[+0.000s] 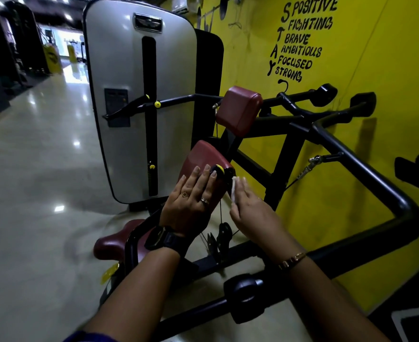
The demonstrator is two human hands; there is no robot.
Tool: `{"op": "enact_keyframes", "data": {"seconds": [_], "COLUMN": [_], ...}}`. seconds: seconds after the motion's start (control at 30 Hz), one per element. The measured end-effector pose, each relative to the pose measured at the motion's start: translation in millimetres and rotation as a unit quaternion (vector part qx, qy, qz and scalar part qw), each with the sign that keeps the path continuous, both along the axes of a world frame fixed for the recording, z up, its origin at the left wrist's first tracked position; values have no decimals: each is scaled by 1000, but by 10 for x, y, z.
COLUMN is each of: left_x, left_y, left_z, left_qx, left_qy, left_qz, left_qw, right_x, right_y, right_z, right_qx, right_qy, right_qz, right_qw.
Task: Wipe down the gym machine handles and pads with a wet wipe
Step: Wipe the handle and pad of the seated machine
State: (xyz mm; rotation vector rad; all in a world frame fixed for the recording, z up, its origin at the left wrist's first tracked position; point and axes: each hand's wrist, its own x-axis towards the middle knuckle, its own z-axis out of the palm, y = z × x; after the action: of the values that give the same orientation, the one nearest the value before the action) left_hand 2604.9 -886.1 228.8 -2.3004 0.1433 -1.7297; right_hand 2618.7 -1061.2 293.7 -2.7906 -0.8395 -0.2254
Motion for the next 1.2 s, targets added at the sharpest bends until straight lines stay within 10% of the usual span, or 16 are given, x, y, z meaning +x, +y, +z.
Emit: {"op": "enact_keyframes", "data": {"seconds": [0.2, 0.5, 1.2], "left_x": [21, 33, 15], "left_y": [-3, 18, 18], "left_z": [-1, -15, -35], "left_qx": [7, 14, 4], "left_qy": [-7, -7, 6], "left_qz": [3, 10, 0], "left_qw": [1000, 1000, 1000], "right_x": [-8, -104, -310], "right_y": [-32, 37, -129], "right_z": [-89, -88, -150], "right_qx": [-112, 8, -84], "right_qy": [-54, 27, -12], "right_qz": [71, -43, -4], "right_qw": [990, 999, 996]}}
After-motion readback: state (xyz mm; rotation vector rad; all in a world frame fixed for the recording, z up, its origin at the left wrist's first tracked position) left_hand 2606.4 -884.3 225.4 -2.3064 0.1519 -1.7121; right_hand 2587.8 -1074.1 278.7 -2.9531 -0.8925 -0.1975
